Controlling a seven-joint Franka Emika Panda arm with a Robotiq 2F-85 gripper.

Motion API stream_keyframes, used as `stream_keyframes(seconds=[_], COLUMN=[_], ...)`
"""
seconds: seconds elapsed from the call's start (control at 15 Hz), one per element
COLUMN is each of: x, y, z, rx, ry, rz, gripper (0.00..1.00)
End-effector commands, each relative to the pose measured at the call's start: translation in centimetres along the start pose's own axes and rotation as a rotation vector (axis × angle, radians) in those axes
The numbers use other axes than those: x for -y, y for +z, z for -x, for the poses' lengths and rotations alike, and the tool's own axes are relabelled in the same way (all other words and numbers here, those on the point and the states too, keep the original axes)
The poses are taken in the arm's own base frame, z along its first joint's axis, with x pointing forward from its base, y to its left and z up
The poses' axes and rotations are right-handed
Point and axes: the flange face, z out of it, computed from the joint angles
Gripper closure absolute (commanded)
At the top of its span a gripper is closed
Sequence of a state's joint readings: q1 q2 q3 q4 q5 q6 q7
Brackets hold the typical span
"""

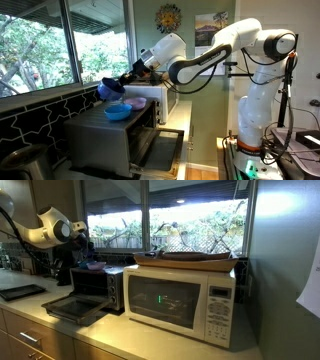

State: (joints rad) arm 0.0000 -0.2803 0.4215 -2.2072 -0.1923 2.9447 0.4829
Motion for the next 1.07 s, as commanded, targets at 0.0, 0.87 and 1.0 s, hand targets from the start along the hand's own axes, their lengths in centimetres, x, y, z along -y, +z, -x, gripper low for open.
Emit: stream_keyframes(seconds=[0.0, 0.87, 1.0], x=[0.0, -0.7, -1.4], y=[0.1, 0.3, -0.1], z=[0.3, -1.6, -2.8], rx=[0.006, 0.124, 0.138], ry=[0.013, 0.121, 0.166], rz=[0.011, 0.082, 0.108], gripper=[0.99, 0.99, 0.99])
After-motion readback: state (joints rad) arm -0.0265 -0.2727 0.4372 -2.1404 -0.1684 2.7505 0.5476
